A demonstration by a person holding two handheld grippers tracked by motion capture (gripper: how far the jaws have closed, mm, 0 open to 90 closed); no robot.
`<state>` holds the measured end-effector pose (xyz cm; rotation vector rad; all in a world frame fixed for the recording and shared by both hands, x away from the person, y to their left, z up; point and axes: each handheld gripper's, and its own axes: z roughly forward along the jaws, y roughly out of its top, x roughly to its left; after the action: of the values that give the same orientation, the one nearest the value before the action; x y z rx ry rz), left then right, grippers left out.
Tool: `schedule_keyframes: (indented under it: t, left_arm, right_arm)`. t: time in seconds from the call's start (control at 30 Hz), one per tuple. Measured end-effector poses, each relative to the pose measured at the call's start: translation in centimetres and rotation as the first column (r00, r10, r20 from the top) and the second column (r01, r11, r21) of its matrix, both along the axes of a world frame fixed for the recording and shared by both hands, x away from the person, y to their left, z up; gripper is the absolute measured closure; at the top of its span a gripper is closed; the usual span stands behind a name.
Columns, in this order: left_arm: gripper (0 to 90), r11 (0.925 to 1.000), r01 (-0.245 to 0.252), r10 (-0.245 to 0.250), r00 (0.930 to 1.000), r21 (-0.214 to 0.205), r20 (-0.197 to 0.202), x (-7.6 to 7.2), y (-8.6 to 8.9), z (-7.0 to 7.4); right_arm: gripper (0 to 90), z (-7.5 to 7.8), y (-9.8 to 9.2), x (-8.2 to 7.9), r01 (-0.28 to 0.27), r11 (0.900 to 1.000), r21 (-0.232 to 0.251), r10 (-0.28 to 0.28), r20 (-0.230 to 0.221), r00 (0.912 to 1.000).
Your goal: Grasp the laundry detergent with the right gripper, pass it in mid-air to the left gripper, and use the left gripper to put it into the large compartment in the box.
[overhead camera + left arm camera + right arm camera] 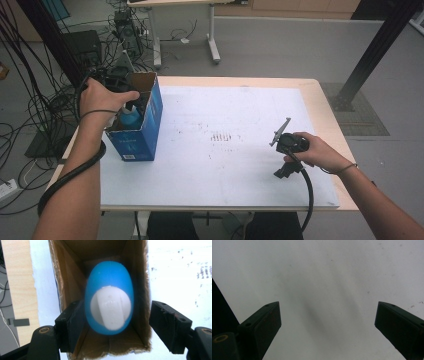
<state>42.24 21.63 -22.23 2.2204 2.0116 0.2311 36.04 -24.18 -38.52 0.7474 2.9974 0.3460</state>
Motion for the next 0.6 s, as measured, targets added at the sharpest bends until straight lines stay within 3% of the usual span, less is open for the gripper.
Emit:
schedule_keyframes:
  t: [0.23, 0.37, 0.6]
  left_arm:
    - [27.8, 0.9997, 0.017, -0.018, 0.9996, 0.015, 0.023, -0.6, -0.8, 2.1]
    - [23.0, 0.999, 0.041, -0.042, 0.9985, 0.019, 0.036, -1.1, -1.6, 3.2]
    - [16.3, 0.9971, 0.076, -0.076, 0.9963, -0.001, 0.041, -1.8, -2.7, 4.3]
  right_arm:
    - [6.8, 0.1, 0.0, -0.1, 0.003, 1.0, 0.001, -0.003, 0.003, 1.0]
    - [6.7, 0.1, 0.0, -0.1, 0.002, 1.0, -0.001, -0.002, 0.002, 1.0]
    - [6.7, 0.1, 0.0, 0.0, 0.002, 1.0, -0.002, -0.002, -0.003, 1.0]
